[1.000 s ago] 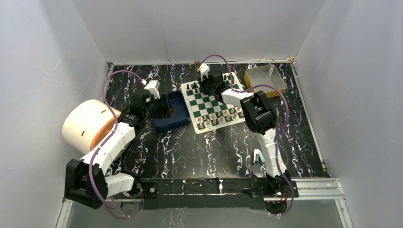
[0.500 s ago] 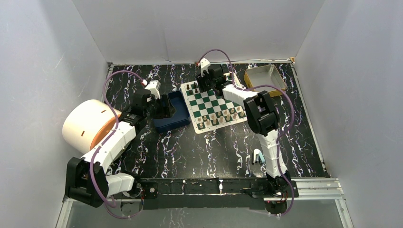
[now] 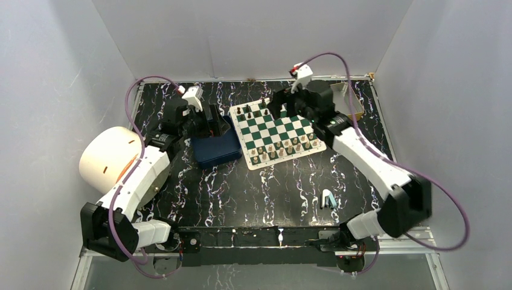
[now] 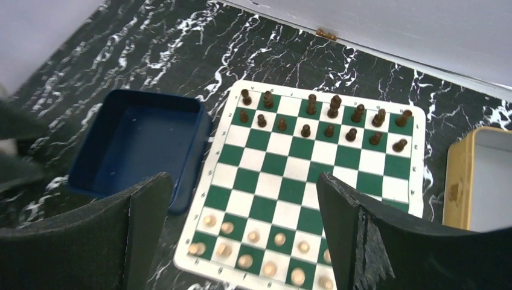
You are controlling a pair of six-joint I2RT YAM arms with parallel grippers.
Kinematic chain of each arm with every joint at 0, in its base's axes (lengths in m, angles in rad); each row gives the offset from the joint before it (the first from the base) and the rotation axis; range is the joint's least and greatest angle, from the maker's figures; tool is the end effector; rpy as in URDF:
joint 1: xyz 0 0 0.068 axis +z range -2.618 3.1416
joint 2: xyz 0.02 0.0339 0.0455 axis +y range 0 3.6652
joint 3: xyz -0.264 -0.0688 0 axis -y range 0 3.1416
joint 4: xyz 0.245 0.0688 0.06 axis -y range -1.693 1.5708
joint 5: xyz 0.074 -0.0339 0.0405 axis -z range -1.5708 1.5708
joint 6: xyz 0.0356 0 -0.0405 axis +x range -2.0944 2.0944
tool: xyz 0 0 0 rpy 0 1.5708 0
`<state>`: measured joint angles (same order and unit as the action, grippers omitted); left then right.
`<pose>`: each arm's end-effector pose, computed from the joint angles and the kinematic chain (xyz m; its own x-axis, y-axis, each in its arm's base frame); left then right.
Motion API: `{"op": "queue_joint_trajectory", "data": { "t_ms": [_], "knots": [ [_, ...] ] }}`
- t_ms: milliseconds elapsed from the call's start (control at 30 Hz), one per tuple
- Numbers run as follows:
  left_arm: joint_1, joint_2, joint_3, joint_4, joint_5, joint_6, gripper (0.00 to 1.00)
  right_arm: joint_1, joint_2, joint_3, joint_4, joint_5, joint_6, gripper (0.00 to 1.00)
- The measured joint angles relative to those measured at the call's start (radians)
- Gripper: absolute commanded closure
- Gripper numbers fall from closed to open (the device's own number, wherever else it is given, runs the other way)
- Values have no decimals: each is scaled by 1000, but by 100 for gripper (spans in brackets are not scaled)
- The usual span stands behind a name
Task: Set up the chess pieces on the board
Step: Reset both arms
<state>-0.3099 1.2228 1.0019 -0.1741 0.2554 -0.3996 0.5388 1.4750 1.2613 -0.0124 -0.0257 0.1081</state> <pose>0.2661 -0.0946 0.3248 -0.5388 -0.2227 -0.8125 0.3338 0.8290 -0.4486 0.3031 0.1823 0.3584 -0.2490 -0.0232 -0.9682 -0.5106 0.8527 0.1109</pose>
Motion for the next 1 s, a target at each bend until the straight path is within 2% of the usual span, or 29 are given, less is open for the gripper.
{"op": "queue_joint_trajectory", "data": {
  "t_ms": [233,433,667,1000],
  "knots": [
    [-11,-5,141,-52,46,21,7,0,-332,-156,-155,-1,108,1],
    [-24,-52,140,-68,115,34,6,0,-518,-278,-270,4,280,1],
    [-28,-157,17,-46,185,19,6,0,-571,-329,-397,51,430,1],
    [-30,-185,-70,16,176,-37,4,0,-598,-307,-436,129,469,1]
  ]
}}
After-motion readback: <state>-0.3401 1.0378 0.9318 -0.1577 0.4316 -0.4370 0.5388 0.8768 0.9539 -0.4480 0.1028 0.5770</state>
